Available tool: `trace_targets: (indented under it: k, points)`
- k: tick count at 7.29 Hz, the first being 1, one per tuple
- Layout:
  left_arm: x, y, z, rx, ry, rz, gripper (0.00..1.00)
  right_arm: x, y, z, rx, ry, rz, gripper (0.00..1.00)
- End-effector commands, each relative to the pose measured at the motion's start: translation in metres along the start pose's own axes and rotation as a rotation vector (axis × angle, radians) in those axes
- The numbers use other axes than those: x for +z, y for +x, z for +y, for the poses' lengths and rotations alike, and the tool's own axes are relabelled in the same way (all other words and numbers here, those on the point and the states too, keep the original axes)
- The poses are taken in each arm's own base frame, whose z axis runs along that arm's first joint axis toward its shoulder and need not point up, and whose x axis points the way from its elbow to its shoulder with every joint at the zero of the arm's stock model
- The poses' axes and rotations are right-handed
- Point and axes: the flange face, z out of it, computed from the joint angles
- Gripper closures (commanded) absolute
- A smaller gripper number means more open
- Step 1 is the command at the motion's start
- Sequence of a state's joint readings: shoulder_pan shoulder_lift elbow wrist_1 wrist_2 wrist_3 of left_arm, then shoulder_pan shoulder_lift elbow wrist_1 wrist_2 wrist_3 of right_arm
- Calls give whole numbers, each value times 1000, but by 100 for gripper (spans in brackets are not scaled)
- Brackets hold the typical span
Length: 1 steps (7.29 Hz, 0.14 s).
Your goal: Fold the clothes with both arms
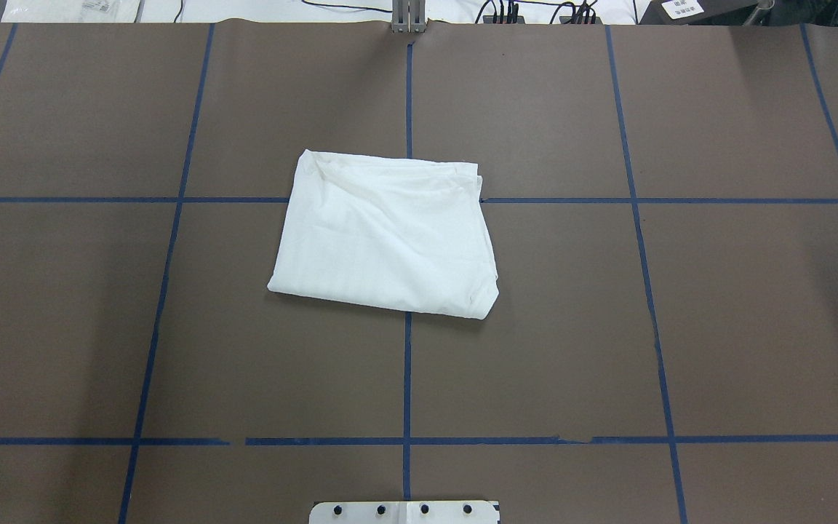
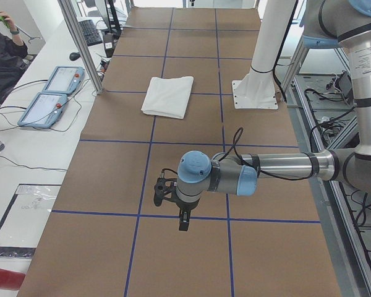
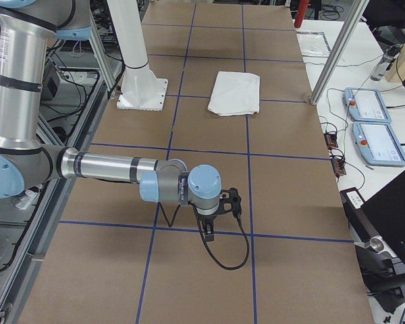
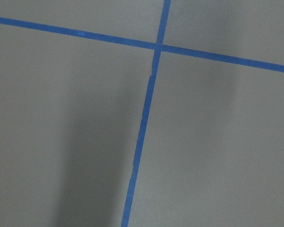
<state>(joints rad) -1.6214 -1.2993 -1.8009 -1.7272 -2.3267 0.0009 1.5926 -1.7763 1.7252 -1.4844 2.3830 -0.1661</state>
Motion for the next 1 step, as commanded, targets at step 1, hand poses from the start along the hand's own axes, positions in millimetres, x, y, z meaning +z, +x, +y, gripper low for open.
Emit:
trace_targets:
  k: [1]
  points:
    - [-1,1,0,0,2,-1,0,0,0,1,1,1,-2,0]
